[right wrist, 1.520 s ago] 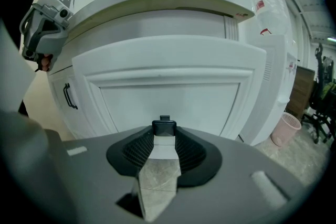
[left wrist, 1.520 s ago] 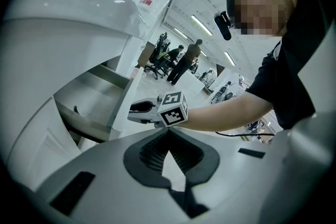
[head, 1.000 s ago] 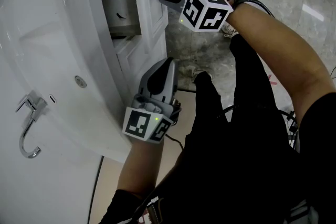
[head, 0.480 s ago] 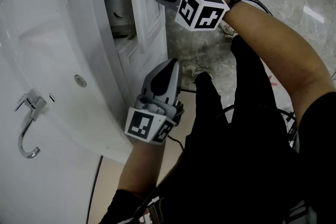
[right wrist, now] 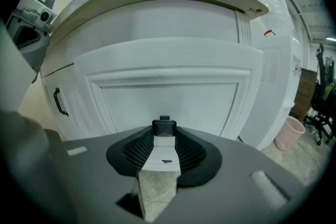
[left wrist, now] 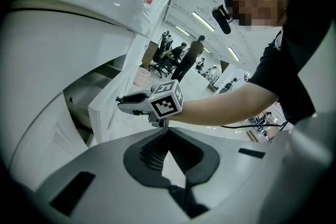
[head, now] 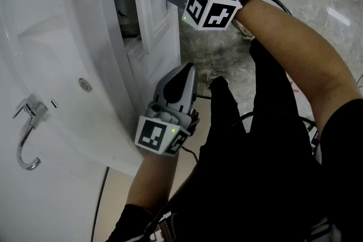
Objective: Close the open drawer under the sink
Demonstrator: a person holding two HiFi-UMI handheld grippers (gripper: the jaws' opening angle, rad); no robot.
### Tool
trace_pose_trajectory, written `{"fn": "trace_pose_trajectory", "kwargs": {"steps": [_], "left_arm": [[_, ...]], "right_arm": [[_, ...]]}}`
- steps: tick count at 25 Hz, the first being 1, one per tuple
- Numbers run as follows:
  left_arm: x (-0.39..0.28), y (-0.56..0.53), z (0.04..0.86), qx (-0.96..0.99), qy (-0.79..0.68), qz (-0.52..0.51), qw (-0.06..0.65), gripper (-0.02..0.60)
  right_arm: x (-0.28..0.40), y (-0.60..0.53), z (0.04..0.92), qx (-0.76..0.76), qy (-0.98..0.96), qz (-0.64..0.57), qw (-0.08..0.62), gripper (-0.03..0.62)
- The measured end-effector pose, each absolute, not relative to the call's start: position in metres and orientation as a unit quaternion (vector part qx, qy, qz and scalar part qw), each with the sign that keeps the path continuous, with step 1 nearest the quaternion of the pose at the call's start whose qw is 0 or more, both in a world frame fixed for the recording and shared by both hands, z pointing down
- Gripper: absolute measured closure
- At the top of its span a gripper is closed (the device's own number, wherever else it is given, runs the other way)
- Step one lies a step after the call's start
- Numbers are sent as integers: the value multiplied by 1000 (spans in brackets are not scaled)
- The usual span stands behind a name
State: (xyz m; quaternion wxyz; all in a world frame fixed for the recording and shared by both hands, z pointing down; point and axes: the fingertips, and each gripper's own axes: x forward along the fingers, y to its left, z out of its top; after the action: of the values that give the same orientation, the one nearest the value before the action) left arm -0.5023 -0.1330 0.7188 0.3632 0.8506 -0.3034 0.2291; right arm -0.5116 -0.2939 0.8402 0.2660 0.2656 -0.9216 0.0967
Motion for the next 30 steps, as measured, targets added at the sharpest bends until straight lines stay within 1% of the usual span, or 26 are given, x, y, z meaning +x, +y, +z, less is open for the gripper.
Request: {"fn": "trace_pose_trajectory", "kwargs": {"steps": [18,24,30], "left_arm": [[-516,-138,713,851,-311,204,371,589],[-522,-132,716,849,-307,215,372,589],[-522,-138,712,850,-313,197,375,589]], "right_arm": [[-548,-316,841,257,-924,91,269,471],[-556,-322,840,258,-924,92,268,473],[-562,-327,841,257,-924,91,269,473]]}}
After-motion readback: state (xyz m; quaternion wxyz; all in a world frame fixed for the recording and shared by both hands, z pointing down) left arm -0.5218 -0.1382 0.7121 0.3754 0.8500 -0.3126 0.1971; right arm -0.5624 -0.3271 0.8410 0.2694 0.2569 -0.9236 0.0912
